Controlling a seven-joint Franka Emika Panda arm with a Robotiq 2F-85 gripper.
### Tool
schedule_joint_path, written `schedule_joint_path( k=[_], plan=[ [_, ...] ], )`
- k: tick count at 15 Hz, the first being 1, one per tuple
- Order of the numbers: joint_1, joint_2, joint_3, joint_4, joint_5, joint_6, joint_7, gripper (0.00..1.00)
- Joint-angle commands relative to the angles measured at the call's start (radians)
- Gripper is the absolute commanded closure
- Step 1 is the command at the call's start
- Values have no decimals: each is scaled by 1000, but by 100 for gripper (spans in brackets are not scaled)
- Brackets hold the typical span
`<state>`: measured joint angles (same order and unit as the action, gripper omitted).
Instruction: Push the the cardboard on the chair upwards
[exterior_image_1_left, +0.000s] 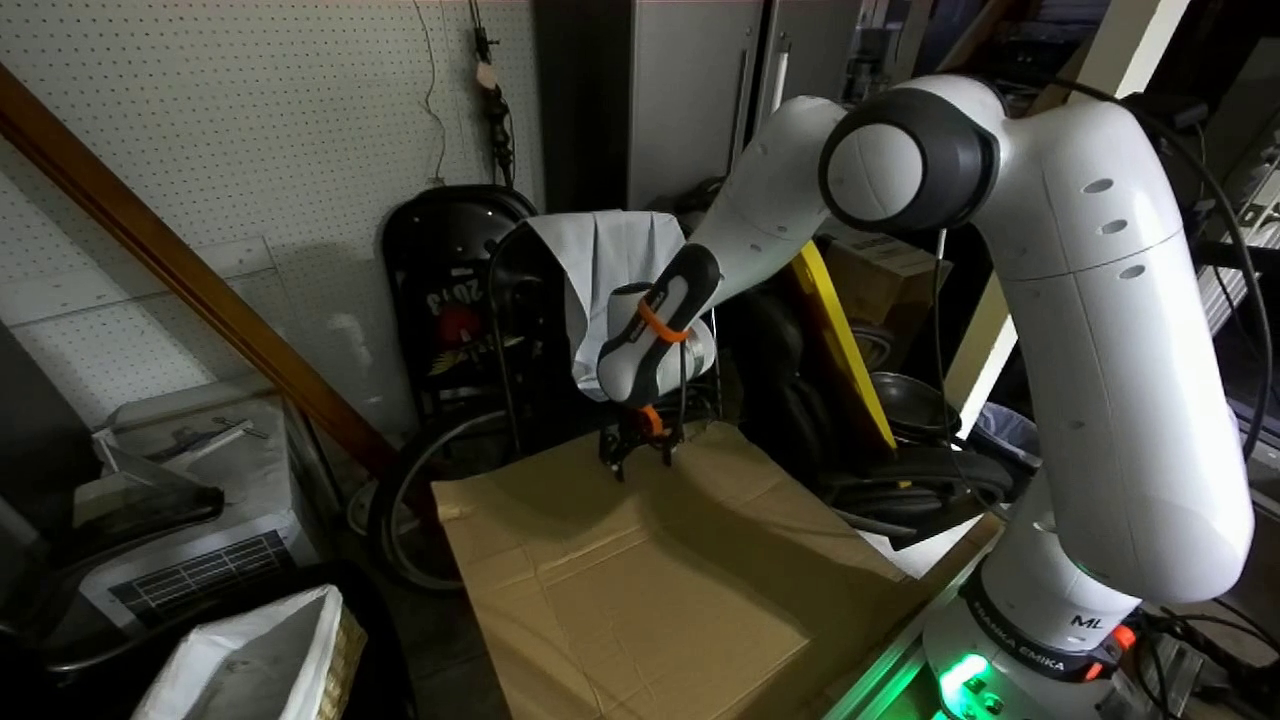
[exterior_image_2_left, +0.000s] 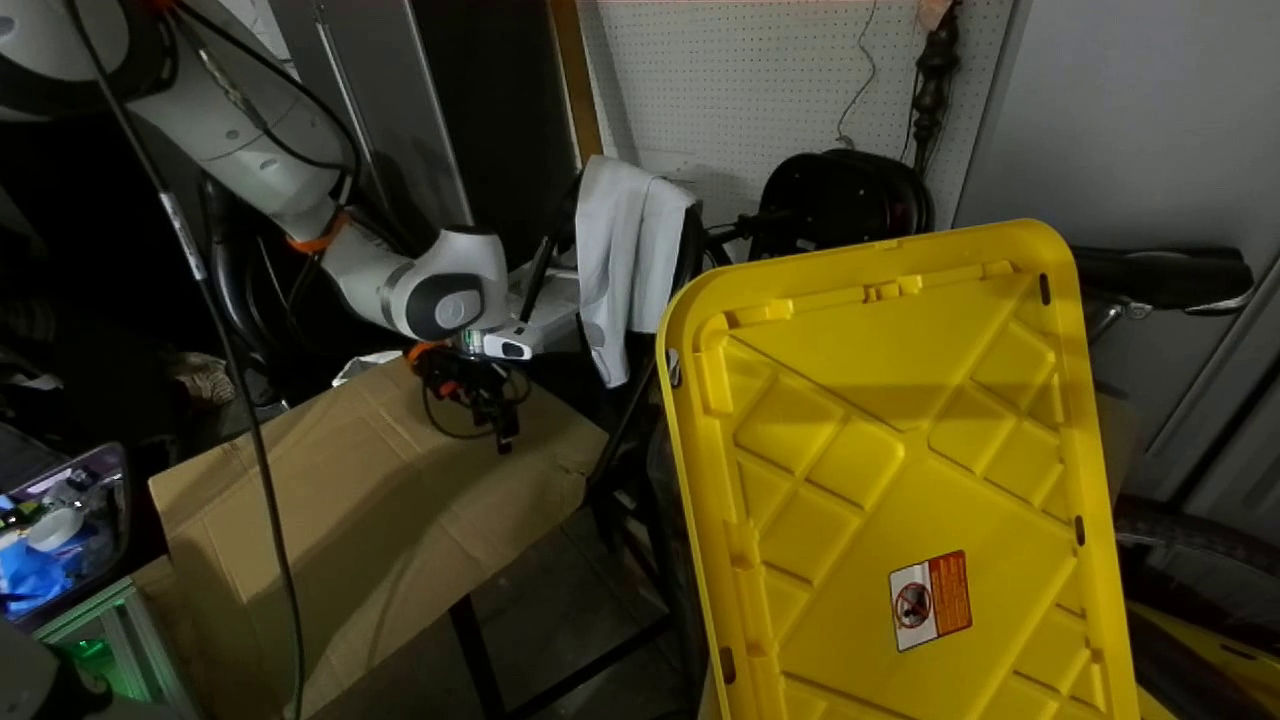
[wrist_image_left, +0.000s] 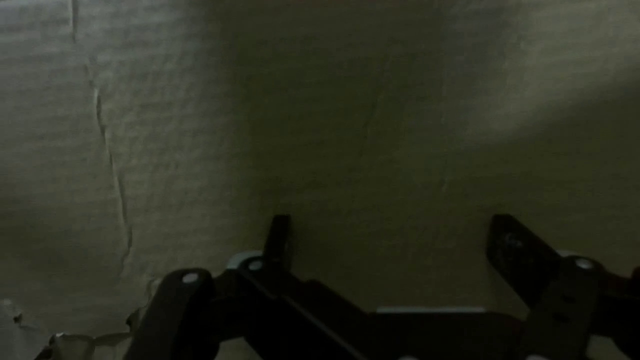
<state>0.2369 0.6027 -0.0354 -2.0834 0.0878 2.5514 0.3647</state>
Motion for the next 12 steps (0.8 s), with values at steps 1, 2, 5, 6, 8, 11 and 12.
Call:
schedule_joint_path(
  k=[1,2,5,6,8,11,12],
  plan=[
    [75,54,-84,71,-119,15,117,0],
    [89,58,-98,81,-142,14,136,0],
    [96,84,-114,127,-174,9,158,0],
    [91,96,-115,143,-175,9,157,0],
    [80,116,-112,171,-165,12,155,0],
    [61,156,-99,224,-143,-7,138,0],
    [56,170,-95,241,-138,-11,135,0]
  ],
)
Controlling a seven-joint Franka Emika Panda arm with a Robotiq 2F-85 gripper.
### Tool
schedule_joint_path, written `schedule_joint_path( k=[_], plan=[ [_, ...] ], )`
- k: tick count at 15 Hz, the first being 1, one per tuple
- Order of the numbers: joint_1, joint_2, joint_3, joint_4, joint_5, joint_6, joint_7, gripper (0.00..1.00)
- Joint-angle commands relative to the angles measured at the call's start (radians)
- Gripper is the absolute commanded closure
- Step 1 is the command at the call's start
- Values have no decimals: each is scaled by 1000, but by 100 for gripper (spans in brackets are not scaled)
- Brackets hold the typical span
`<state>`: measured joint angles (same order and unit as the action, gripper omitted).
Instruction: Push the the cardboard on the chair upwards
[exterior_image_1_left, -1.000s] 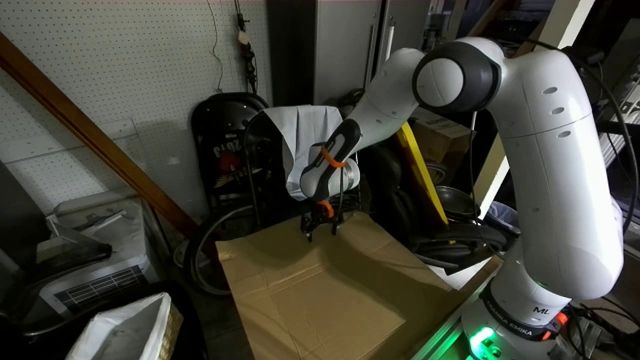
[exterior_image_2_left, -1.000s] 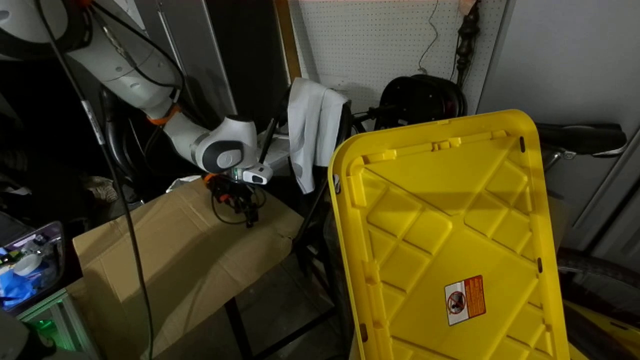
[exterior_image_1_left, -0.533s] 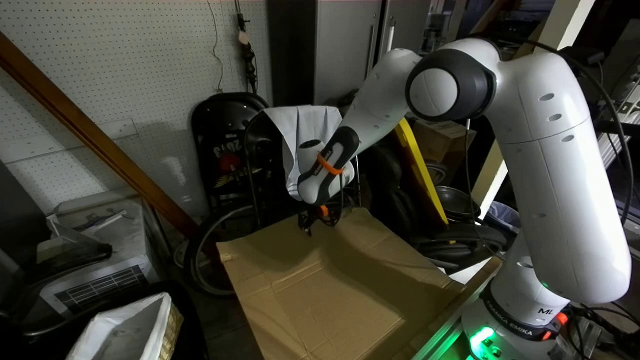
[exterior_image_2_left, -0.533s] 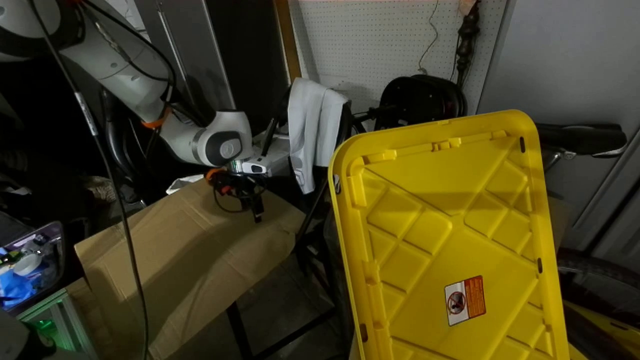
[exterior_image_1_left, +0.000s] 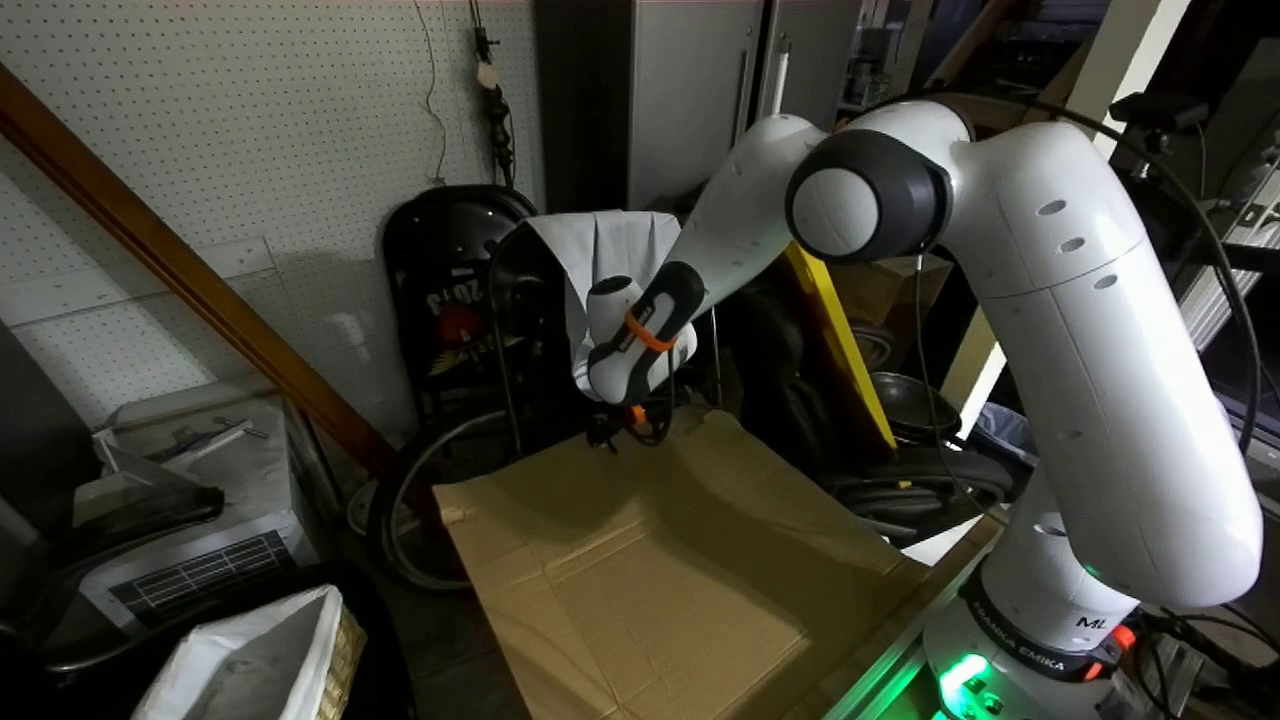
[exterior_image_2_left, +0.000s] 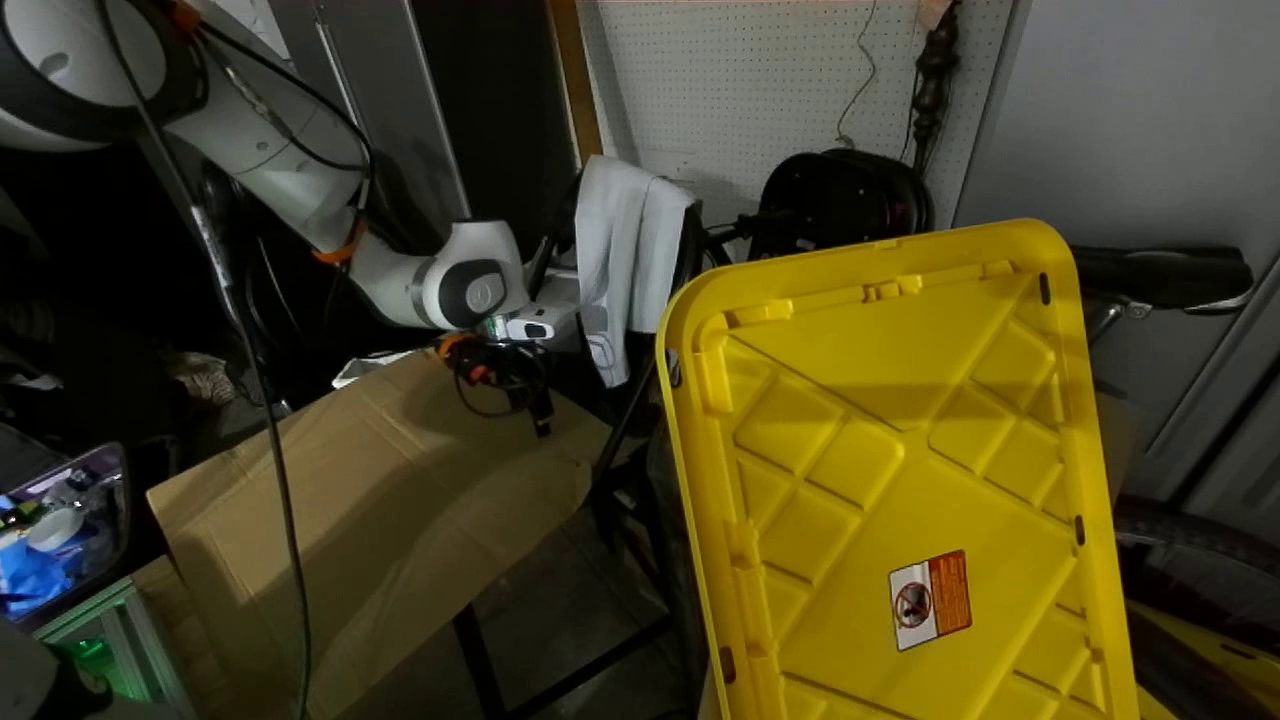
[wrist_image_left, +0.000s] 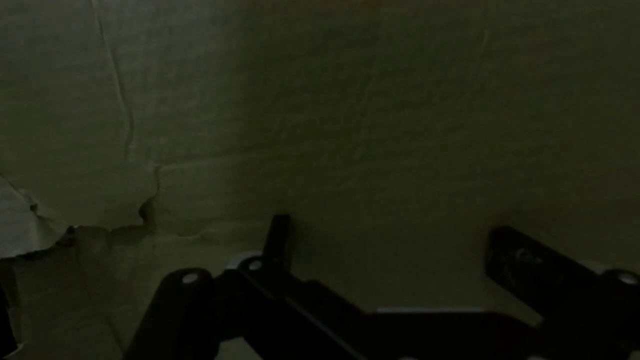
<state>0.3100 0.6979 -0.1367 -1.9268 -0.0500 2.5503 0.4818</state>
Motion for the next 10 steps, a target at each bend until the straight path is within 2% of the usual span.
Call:
schedule_joint_path(
  k=[1,5,10],
  plan=[
    [-19,89,6,99,2,-12,20,0],
    [-15,130,0,151,28,-64,91,0],
    [-62,146,36,220,122,-127,182,0]
  ],
)
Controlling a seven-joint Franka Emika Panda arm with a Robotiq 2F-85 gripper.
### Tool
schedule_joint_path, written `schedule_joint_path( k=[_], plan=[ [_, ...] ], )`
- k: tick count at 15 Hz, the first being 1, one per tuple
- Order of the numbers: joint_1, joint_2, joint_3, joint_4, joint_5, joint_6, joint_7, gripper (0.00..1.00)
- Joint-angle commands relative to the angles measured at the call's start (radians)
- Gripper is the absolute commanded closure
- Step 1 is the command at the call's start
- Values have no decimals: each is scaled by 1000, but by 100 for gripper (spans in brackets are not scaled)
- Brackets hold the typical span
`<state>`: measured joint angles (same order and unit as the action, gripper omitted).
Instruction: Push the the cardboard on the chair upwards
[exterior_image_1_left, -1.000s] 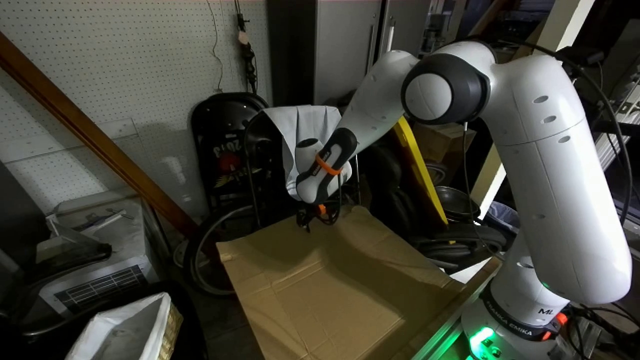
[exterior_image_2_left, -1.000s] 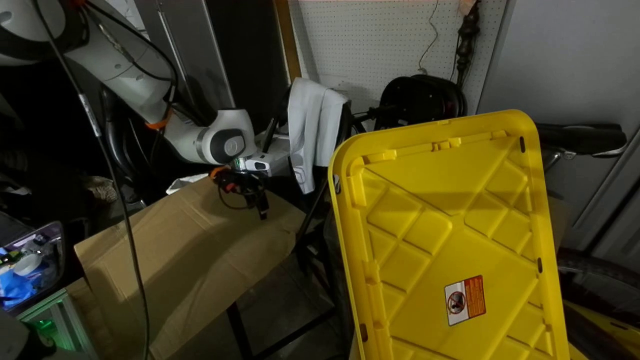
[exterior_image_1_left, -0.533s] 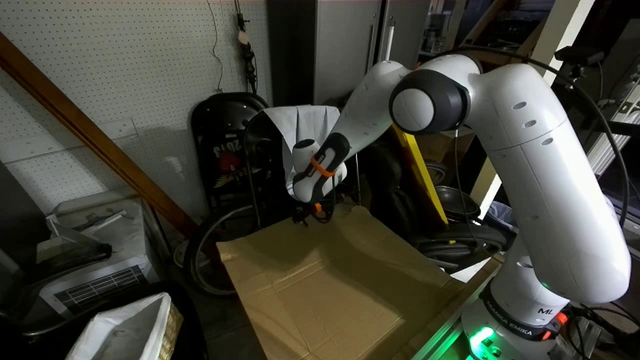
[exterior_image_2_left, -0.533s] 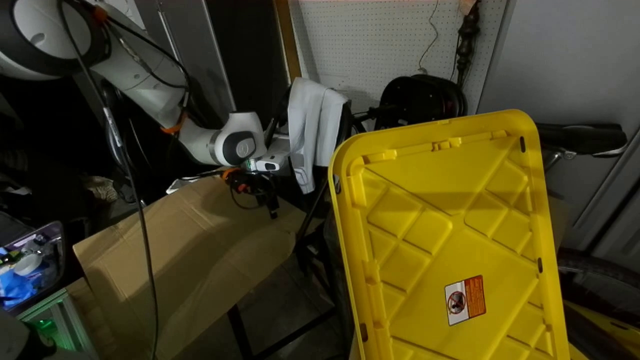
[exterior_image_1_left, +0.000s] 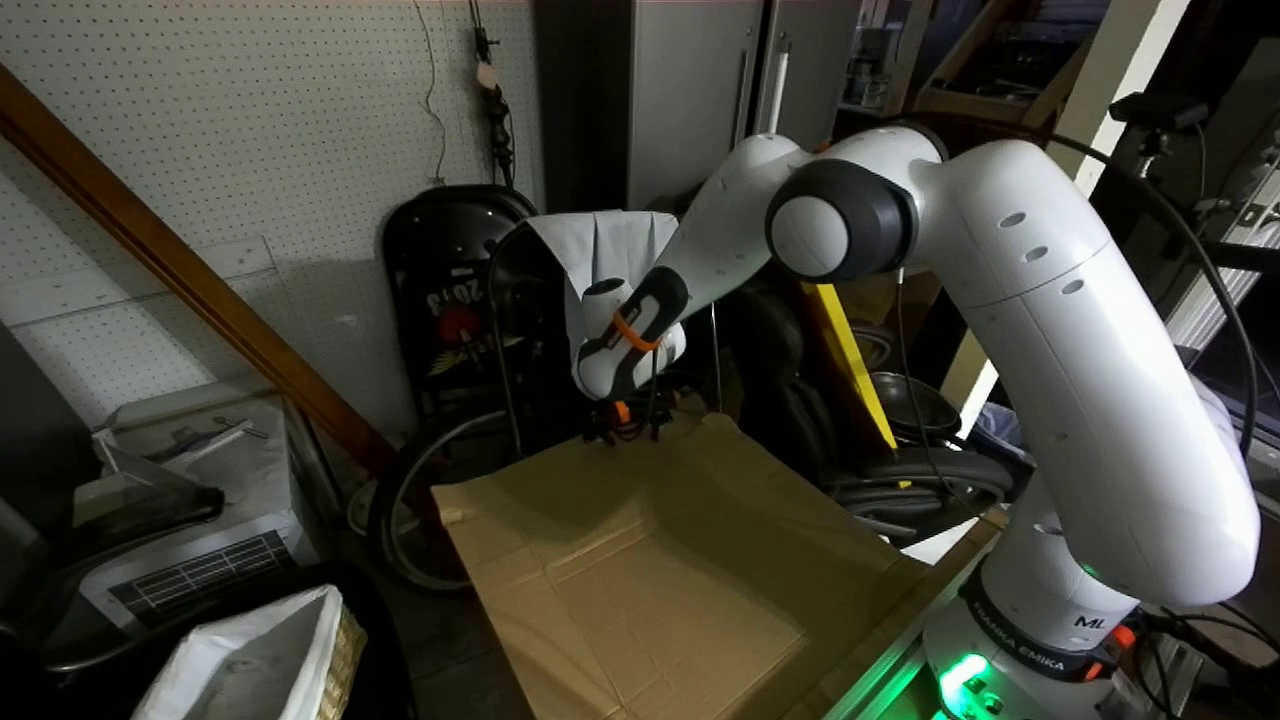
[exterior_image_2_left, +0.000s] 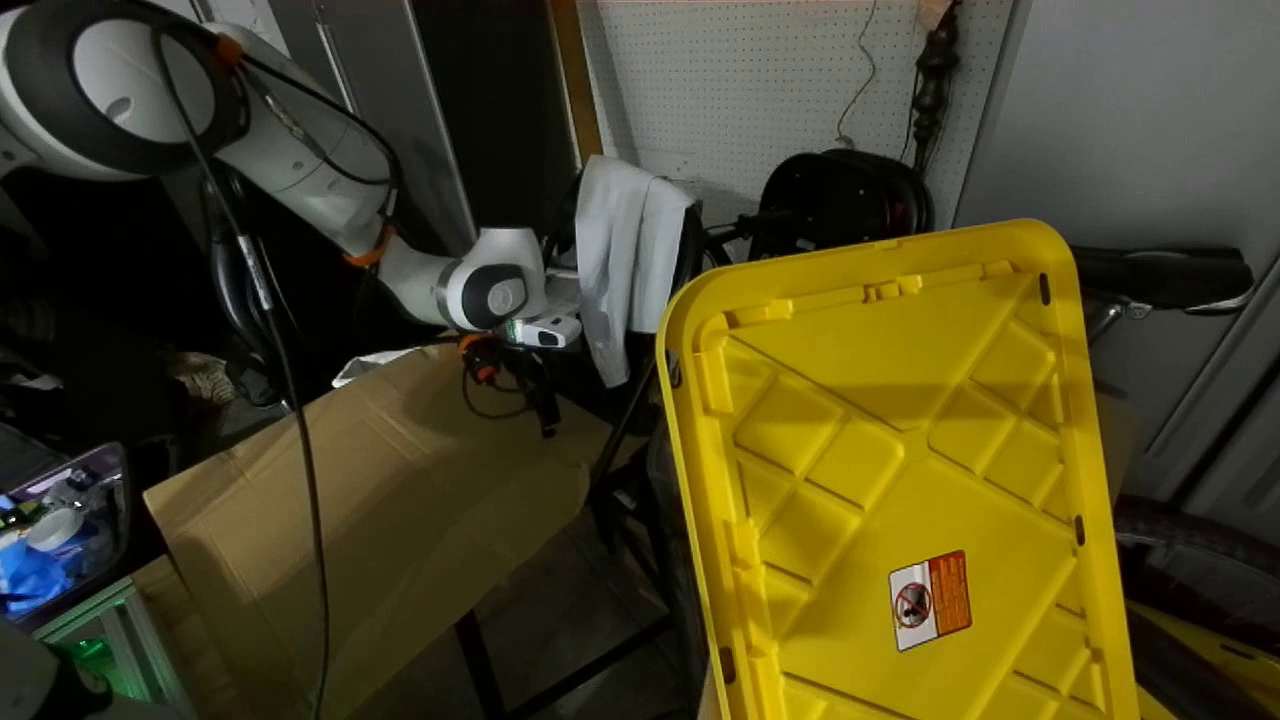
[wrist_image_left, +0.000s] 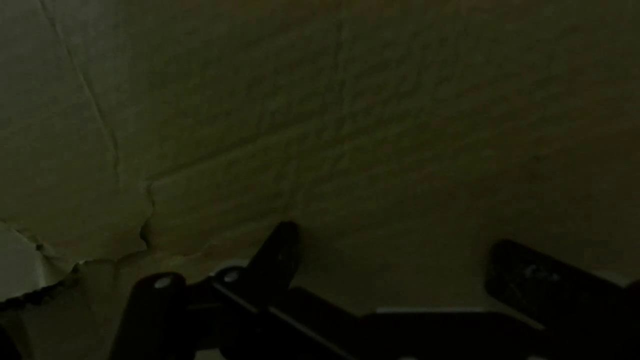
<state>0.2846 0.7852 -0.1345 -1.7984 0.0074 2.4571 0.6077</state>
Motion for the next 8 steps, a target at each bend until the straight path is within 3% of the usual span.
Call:
schedule_joint_path(
  k=[1,8],
  plan=[
    [-43,63,38,107,82,-45,74,0],
    [-54,108,29,197,119,-87,246,0]
  ],
)
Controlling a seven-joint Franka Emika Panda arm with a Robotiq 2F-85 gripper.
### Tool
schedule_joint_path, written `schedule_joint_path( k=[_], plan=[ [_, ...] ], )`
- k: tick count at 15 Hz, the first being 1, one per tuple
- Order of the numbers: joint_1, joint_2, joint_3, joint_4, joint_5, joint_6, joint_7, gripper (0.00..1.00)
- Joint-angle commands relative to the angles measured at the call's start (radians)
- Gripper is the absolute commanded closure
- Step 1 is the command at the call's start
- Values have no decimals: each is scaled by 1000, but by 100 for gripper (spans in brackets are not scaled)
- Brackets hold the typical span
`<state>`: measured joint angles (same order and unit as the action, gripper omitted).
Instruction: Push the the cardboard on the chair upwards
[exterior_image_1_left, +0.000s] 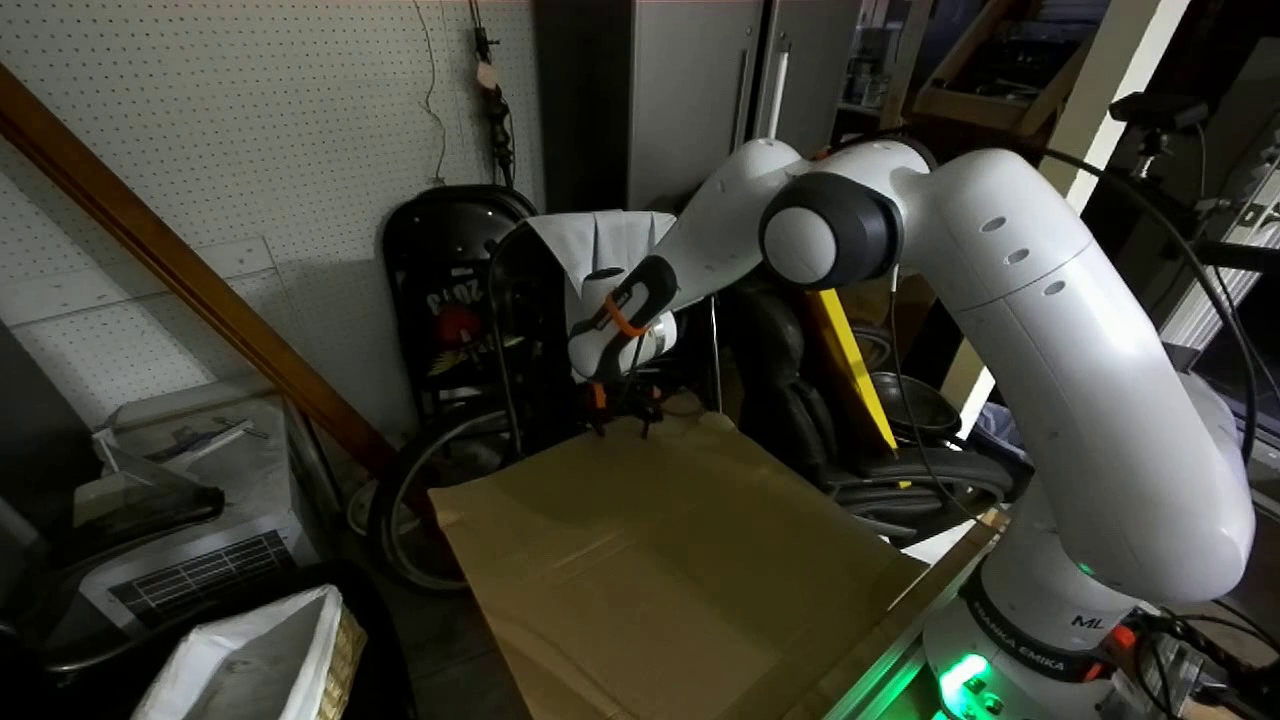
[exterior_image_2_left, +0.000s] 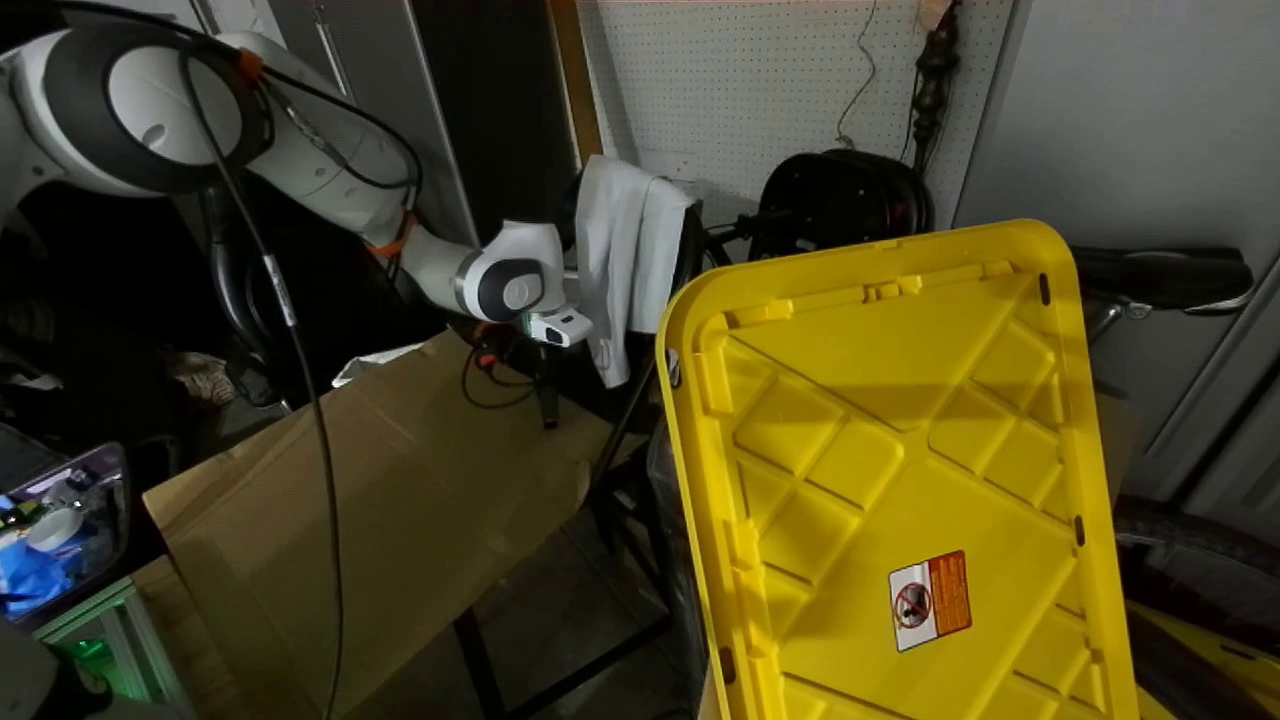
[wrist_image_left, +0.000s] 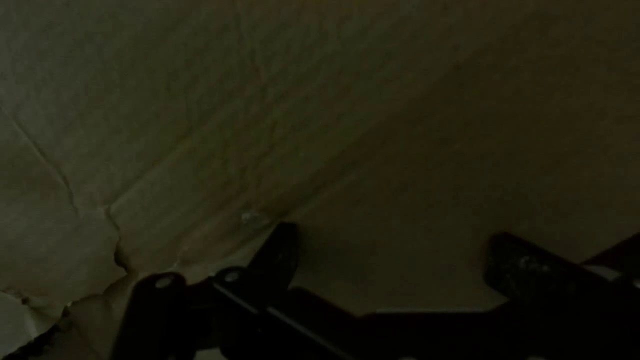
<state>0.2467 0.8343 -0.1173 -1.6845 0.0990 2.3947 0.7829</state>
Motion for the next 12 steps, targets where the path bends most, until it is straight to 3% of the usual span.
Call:
schedule_joint_path(
  k=[1,8,12],
  plan=[
    [-20,63,13,94,27,-32,91,0],
    [-10,53,11,119,-17,-28,107,0],
    [-3,-49,35,33,-41,-31,22,0]
  ],
)
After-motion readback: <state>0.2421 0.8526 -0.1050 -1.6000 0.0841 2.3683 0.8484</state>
